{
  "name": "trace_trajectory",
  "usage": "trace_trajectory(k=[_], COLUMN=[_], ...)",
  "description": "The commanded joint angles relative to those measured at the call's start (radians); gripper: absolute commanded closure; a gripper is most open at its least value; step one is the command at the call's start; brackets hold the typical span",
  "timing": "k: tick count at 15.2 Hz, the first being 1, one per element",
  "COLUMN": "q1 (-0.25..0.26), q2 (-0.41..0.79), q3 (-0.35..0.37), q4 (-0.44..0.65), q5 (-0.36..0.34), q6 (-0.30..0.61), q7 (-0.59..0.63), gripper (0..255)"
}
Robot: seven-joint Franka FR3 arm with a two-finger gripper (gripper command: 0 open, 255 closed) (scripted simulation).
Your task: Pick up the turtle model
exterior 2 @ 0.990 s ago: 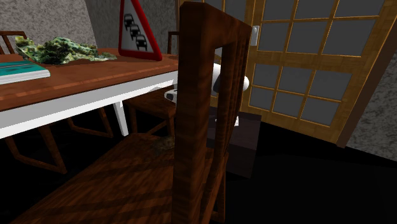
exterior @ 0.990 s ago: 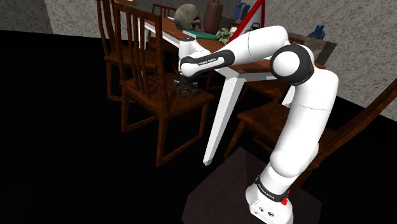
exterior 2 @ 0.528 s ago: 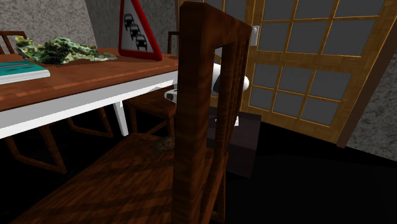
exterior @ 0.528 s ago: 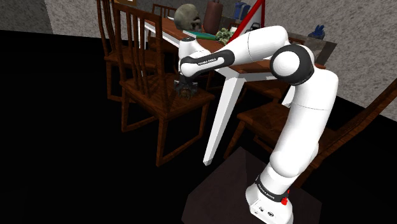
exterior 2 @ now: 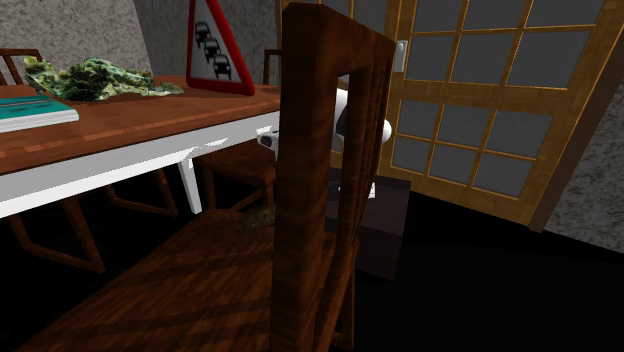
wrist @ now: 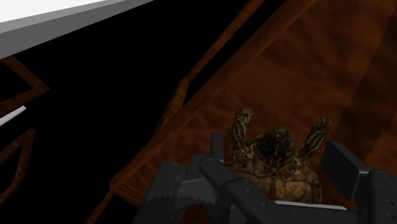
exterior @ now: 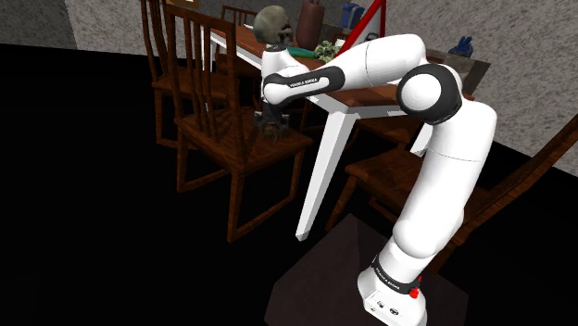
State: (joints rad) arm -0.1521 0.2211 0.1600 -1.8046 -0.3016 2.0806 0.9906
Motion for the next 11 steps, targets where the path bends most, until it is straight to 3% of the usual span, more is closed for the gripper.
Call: trace_trajectory(k=[1,11], q1=[0.0,0.002], q2=[-0.007,-0.031], q3=[0.001,0.005], q4=[0.019,0.097], q5=[0.005,0.021], q6=[-0.025,-0.123], q7=[-0.007,-0.034], gripper=[255,255])
